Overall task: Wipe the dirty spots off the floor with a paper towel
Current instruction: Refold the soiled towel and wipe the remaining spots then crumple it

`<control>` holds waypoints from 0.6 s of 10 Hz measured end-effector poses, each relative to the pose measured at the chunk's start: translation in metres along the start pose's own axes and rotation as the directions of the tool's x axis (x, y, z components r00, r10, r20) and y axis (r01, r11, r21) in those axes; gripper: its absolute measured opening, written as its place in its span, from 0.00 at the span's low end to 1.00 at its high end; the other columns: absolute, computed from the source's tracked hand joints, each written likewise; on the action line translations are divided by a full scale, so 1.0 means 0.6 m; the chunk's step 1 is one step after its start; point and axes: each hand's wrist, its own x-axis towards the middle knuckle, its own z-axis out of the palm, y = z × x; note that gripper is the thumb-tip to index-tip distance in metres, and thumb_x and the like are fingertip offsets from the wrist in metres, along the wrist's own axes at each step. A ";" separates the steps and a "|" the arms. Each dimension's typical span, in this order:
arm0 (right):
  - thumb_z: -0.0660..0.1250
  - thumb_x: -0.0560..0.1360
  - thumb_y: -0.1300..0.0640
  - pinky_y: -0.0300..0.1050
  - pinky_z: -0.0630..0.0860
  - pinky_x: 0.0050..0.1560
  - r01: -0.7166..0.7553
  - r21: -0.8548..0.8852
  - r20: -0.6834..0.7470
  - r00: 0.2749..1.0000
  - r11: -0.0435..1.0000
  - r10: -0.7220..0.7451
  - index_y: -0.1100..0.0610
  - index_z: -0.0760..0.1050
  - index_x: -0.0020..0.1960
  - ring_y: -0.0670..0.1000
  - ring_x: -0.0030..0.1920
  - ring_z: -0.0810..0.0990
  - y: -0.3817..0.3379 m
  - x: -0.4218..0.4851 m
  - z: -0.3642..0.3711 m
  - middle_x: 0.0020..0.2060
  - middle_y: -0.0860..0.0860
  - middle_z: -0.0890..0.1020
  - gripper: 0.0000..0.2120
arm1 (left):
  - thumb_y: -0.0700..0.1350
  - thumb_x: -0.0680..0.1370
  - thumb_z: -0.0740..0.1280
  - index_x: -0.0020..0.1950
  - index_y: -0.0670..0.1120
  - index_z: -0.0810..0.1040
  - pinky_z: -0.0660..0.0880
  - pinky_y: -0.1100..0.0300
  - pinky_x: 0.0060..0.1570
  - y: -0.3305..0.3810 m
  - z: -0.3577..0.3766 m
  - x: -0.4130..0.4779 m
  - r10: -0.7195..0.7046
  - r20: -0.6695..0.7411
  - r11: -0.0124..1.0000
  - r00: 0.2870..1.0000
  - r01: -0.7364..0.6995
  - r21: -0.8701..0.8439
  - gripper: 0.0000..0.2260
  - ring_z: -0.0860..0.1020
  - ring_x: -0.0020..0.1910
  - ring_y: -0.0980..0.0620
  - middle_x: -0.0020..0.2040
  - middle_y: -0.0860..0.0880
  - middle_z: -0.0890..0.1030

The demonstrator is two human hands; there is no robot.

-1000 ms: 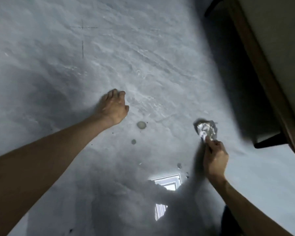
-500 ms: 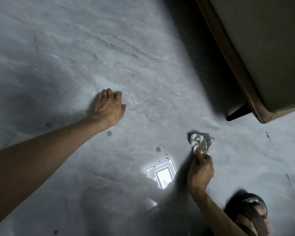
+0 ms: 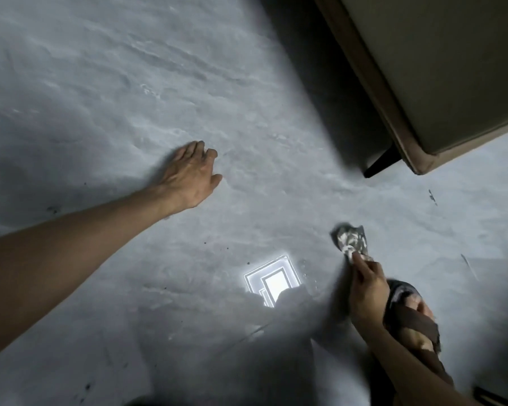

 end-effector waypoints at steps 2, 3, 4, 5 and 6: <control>0.66 0.76 0.64 0.41 0.66 0.40 -0.365 0.123 -0.105 0.920 0.923 0.378 0.53 0.81 0.58 0.59 0.39 0.79 -0.100 -0.137 0.077 0.40 0.51 0.75 0.13 | 0.53 0.78 0.59 0.66 0.39 0.66 0.65 0.47 0.65 0.022 0.012 0.005 -0.039 0.080 0.999 0.996 0.039 0.002 0.22 0.67 0.64 0.39 0.62 0.37 0.71; 0.62 0.76 0.59 0.38 0.66 0.39 -0.143 0.305 0.088 0.989 0.942 0.121 0.50 0.79 0.56 0.48 0.41 0.76 -0.180 -0.144 0.127 0.42 0.49 0.76 0.12 | 0.53 0.78 0.59 0.66 0.39 0.67 0.67 0.46 0.61 0.027 0.012 0.007 -0.041 0.101 0.999 0.994 0.039 0.027 0.22 0.68 0.62 0.38 0.60 0.36 0.72; 0.57 0.76 0.57 0.33 0.65 0.43 0.151 0.257 0.260 0.941 0.955 -0.218 0.49 0.75 0.62 0.42 0.44 0.69 -0.230 -0.152 0.144 0.47 0.48 0.73 0.16 | 0.52 0.78 0.60 0.66 0.39 0.67 0.67 0.46 0.62 0.020 0.008 0.009 -0.036 0.091 0.999 0.995 0.038 -0.024 0.21 0.69 0.63 0.38 0.61 0.36 0.73; 0.55 0.76 0.58 0.29 0.64 0.48 0.215 0.174 0.307 0.915 0.961 -0.260 0.50 0.75 0.64 0.49 0.50 0.73 -0.142 -0.107 0.090 0.54 0.53 0.74 0.19 | 0.50 0.79 0.60 0.66 0.39 0.66 0.65 0.48 0.64 -0.001 0.005 0.002 -0.009 0.086 0.998 0.996 0.014 -0.061 0.21 0.68 0.66 0.40 0.65 0.38 0.71; 0.56 0.78 0.58 0.31 0.65 0.49 0.067 0.066 0.209 0.975 0.996 -0.079 0.51 0.75 0.64 0.54 0.53 0.75 -0.070 -0.086 0.062 0.55 0.55 0.75 0.17 | 0.50 0.79 0.60 0.67 0.40 0.66 0.64 0.49 0.66 -0.009 0.004 -0.003 0.012 0.104 0.999 0.995 -0.007 -0.051 0.21 0.67 0.68 0.41 0.67 0.39 0.69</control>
